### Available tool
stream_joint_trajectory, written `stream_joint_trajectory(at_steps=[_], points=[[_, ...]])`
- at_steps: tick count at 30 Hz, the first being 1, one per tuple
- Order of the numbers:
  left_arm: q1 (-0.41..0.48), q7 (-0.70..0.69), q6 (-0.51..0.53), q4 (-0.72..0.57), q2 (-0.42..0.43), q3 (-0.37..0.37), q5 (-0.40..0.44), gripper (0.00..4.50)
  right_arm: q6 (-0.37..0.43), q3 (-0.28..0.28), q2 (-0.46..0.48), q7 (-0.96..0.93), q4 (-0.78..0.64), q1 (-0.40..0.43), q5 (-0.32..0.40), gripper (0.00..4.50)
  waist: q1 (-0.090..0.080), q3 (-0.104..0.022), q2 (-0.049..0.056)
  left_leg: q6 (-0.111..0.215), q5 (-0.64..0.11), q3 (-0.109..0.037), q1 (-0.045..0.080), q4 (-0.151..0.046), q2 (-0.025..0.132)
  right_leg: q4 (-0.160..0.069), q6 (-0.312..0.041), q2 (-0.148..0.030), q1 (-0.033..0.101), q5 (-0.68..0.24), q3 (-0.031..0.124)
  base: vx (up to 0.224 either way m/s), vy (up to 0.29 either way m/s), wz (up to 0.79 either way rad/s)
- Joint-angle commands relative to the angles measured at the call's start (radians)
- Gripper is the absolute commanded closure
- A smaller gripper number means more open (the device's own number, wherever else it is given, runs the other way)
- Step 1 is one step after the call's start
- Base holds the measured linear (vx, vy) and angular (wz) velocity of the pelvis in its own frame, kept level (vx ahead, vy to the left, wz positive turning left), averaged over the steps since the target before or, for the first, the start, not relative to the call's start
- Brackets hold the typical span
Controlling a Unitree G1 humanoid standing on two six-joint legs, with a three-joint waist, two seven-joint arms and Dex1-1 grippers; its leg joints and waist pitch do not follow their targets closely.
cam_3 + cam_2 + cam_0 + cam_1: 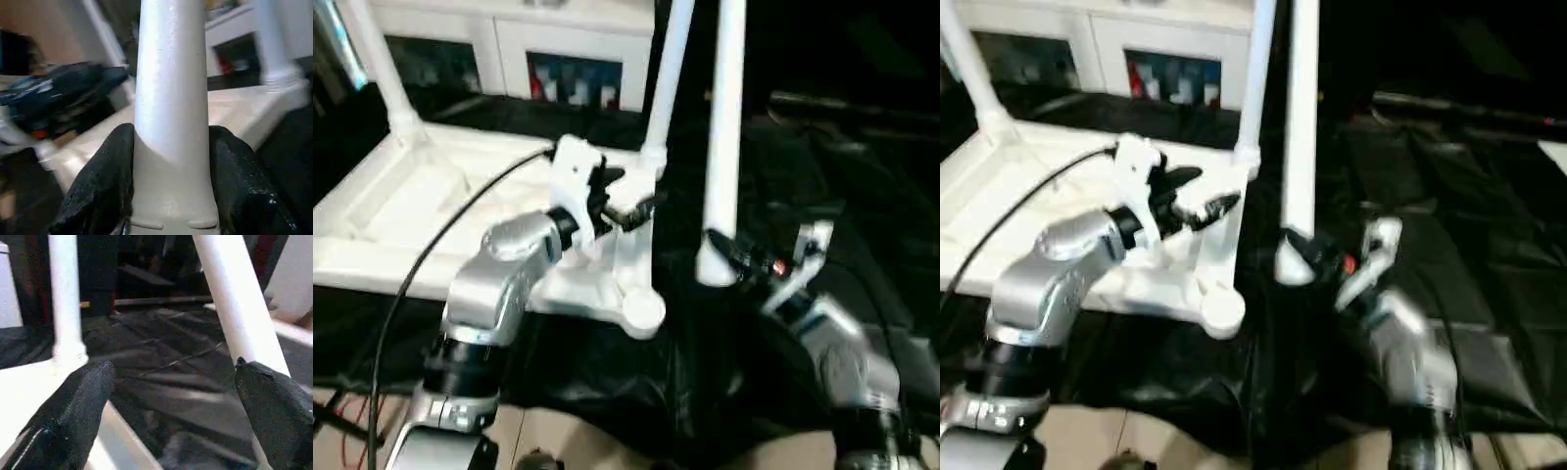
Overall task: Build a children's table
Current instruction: Pick table leg
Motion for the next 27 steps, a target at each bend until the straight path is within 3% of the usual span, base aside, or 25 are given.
stream_joint_trajectory(at_steps=[1,2,4,6,8,11,16,25,27], points=[[0.015,0.004,0.038,-0.038,-0.021,0.015,-0.052,0.00,0.043,0.028,-0.003,0.003,-0.113,0.024,0.036,2.57,0.006,-0.070,0.007,0.024,-0.282,-0.014,0.010,-0.072,0.031,-0.114,-0.043,-0.073,0.049,-0.518,0.043,0.000,0.000,0.00],[0.022,0.002,0.062,-0.053,-0.040,0.025,-0.089,0.00,0.065,0.044,-0.003,0.001,-0.153,0.039,0.048,2.57,0.006,-0.069,0.005,0.023,-0.288,-0.014,0.009,-0.072,0.032,-0.114,-0.037,-0.073,0.048,-0.524,0.043,0.000,0.000,0.00],[0.026,-0.004,0.100,-0.079,-0.078,0.051,-0.168,0.00,0.091,0.079,-0.009,0.010,-0.193,0.051,0.051,2.57,0.007,-0.070,0.011,0.022,-0.283,-0.015,0.005,-0.073,0.032,-0.115,-0.046,-0.072,0.050,-0.497,0.043,0.000,0.000,0.00],[0.025,-0.005,0.107,-0.086,-0.091,0.061,-0.193,0.00,0.096,0.091,-0.012,0.011,-0.202,0.054,0.048,2.57,0.007,-0.070,0.011,0.019,-0.296,-0.017,0.007,-0.074,0.032,-0.117,-0.039,-0.071,0.050,-0.505,0.040,0.000,0.000,0.00],[0.015,-0.011,0.153,-0.097,-0.139,0.107,-0.299,0.00,0.113,0.120,-0.025,0.021,-0.215,0.050,0.040,2.57,0.010,-0.069,0.021,0.014,-0.310,-0.017,0.011,-0.072,0.030,-0.122,-0.034,-0.073,0.049,-0.524,0.039,0.000,0.000,0.00],[0.015,-0.018,0.190,-0.109,-0.155,0.123,-0.355,0.00,0.124,0.125,-0.030,0.010,-0.225,0.044,0.038,2.57,0.009,-0.069,0.020,0.013,-0.317,-0.020,0.012,-0.076,0.033,-0.127,-0.034,-0.073,0.052,-0.514,0.034,0.000,0.000,0.00],[0.015,0.004,0.245,-0.116,-0.166,0.158,-0.415,0.00,0.137,0.120,-0.041,-0.005,-0.228,0.034,0.053,2.57,0.010,-0.073,0.017,0.007,-0.280,-0.020,0.006,-0.079,0.037,-0.113,-0.052,-0.073,0.062,-0.419,0.038,0.000,0.000,0.00],[0.003,0.029,0.287,-0.116,-0.159,0.180,-0.479,0.00,0.176,0.147,-0.068,0.032,-0.236,0.032,0.084,2.57,0.016,-0.072,0.017,0.006,-0.261,-0.018,0.006,-0.080,0.036,-0.115,-0.047,-0.073,0.065,-0.419,0.038,0.000,0.000,0.00],[0.004,0.022,0.293,-0.119,-0.161,0.185,-0.497,0.19,0.192,0.156,-0.078,0.049,-0.241,0.037,0.092,2.57,0.016,-0.071,0.018,0.007,-0.267,-0.019,0.008,-0.080,0.036,-0.116,-0.042,-0.073,0.066,-0.428,0.038,0.000,0.000,0.00]])
